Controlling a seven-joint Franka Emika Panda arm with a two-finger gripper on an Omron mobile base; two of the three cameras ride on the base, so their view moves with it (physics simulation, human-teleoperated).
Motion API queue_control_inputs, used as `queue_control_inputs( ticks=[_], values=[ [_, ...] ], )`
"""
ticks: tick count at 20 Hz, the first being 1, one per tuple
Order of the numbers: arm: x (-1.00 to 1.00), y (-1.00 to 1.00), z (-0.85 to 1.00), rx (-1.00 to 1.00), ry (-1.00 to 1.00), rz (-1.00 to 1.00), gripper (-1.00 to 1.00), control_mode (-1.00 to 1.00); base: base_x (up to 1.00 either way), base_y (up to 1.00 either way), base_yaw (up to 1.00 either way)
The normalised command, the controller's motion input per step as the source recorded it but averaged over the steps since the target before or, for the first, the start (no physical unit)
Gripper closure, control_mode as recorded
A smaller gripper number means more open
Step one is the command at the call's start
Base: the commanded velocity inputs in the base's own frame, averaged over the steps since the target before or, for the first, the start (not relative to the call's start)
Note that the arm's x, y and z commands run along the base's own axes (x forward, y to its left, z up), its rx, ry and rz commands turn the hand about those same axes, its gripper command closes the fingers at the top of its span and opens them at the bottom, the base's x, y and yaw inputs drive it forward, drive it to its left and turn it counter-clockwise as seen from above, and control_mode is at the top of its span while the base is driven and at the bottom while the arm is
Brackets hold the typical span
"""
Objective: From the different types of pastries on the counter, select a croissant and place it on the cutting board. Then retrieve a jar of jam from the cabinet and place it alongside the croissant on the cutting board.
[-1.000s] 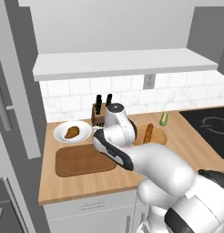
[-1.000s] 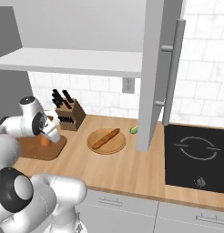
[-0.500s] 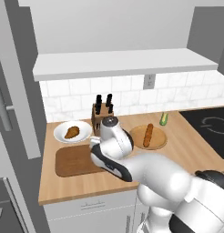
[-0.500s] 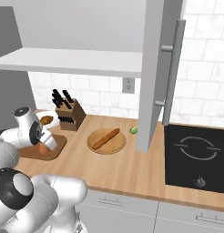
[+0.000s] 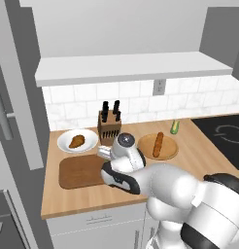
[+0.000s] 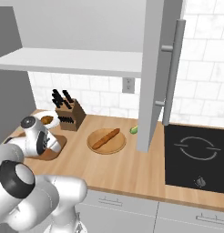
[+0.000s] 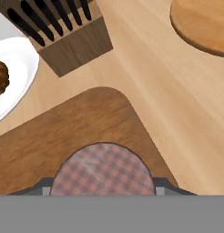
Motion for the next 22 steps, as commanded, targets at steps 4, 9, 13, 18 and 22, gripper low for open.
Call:
queue_control_inputs(
  ticks=[4,9,13,18,22],
  values=[
    [0.0,0.01,-0.09,0.04,0.02,0.0,1.0,-1.0,0.0,0.0,0.0],
    [0.0,0.03,-0.62,-0.02,-0.2,0.0,1.0,-1.0,0.0,0.0,0.0],
    [0.0,0.0,-0.26,0.0,-0.04,0.0,1.0,-1.0,0.0,0.0,0.0],
    [0.0,0.01,-0.2,0.05,-0.19,0.0,-1.0,-1.0,0.0,0.0,0.0],
    [-0.03,0.0,0.3,0.27,-0.26,0.01,-1.0,-1.0,0.0,0.0,0.0]
  ],
)
